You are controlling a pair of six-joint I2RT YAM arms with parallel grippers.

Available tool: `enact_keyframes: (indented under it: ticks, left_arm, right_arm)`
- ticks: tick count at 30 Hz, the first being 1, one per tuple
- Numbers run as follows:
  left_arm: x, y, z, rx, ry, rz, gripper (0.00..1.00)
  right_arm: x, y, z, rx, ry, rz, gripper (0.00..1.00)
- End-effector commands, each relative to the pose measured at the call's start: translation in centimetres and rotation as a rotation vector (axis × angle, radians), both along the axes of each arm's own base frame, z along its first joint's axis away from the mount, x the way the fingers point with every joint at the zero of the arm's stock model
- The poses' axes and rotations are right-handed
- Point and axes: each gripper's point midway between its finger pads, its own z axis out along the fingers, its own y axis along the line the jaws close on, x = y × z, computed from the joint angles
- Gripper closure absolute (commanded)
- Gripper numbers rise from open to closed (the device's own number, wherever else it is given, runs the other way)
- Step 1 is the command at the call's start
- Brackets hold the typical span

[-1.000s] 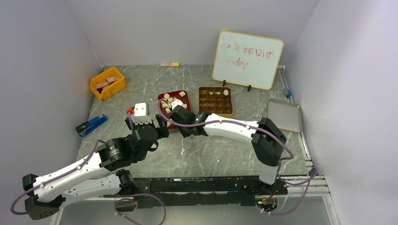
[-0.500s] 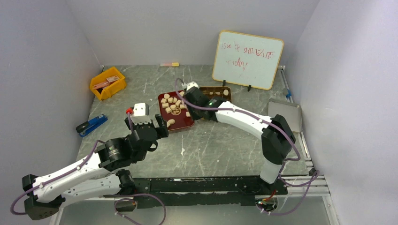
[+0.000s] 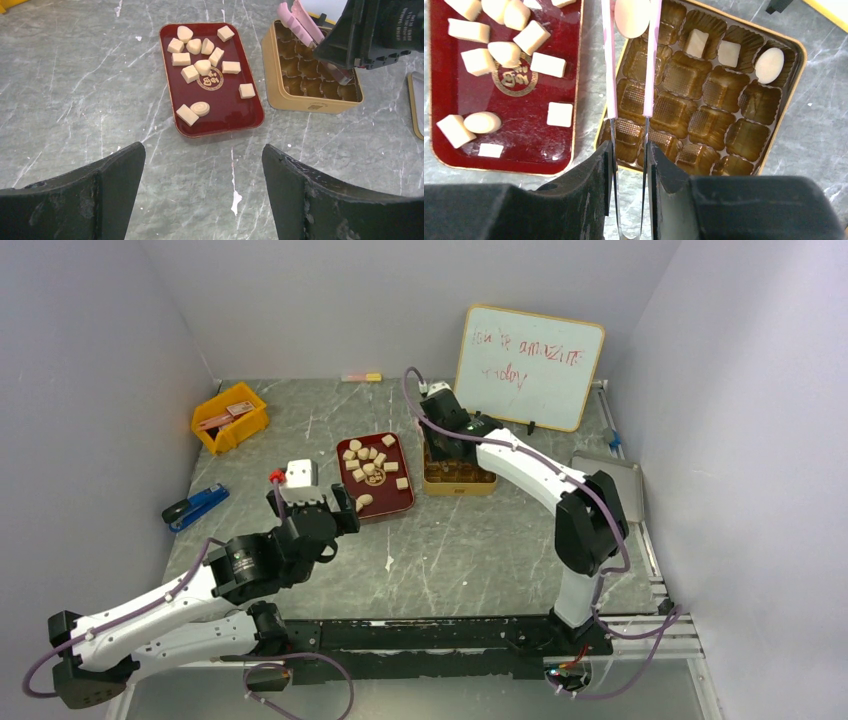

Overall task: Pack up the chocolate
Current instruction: Place the fake chocolate in the packing box.

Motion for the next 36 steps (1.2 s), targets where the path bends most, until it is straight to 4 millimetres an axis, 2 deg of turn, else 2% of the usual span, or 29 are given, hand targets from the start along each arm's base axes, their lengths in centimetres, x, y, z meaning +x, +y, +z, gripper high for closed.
enact_keyframes:
  ticks: [1,8,20,26,32,36]
  left_arm:
    - [0.2,0.0,1.1,-0.017,-0.024,0.011,0.09]
    - [0.2,0.0,1.1,-0.011,-0.027,0.013,0.09]
    - [0.3,0.0,0.7,0.002,-0.027,0.015,0.08]
    - [0.4,0.0,0.7,0.006,-0.028,0.016,0.08]
    - [0.4,-0.1,0.5,0.005,-0.026,0.015,0.08]
    - [0.3,0.0,0.6,0.002,-0.025,0.015,0.08]
  right_arm:
    - [1.8,0.2,0.7,0.017,-0.027,0.003,0.92]
    - [2.9,-1.0,-0.5,0.012,-0.011,-0.023,0.92]
    - [3.5,-1.4,-2.1,0.006,0.015,-0.027,0.91]
    - [3.5,-1.5,-2.2,0.005,0.010,-0.031,0.74]
    - [3.6,-1.6,-1.9,0.011,0.009,-0.031,0.65]
    - [3.7,-1.7,-2.0,0.012,0.012,-0.035,0.63]
